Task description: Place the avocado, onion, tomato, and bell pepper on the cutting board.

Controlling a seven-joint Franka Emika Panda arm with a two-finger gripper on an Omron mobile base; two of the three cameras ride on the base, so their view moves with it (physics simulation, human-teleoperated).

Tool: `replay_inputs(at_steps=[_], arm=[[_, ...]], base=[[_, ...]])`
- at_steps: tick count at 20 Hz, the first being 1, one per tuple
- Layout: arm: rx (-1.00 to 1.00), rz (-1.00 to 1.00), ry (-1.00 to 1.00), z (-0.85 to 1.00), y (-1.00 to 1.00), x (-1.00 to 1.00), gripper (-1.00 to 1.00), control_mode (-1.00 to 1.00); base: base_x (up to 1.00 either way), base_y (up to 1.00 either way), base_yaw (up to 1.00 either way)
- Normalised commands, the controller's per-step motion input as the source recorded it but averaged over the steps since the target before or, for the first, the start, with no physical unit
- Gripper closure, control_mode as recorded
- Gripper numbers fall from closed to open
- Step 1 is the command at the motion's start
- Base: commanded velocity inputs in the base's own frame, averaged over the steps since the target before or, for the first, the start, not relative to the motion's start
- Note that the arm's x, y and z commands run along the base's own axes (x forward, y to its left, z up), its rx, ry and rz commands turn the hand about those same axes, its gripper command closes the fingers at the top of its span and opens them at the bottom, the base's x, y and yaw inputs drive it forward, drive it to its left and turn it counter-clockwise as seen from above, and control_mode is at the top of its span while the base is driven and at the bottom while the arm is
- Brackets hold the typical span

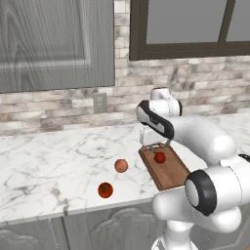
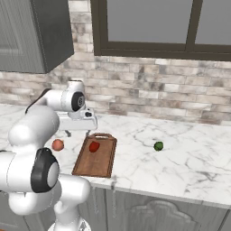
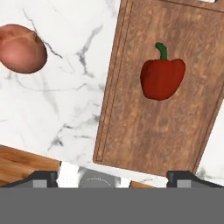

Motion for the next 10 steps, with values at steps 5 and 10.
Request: replay_inputs(at_steps=[5,10], arm=[[0.07,0.02,0.06,0.34,0.48,-0.42,-1.0,-1.0],[0.0,0.02,0.0,0.2,0.71,-0.39,-1.0,-1.0]], base=[[0.0,0.0,0.0],[0.0,0.0,0.0]])
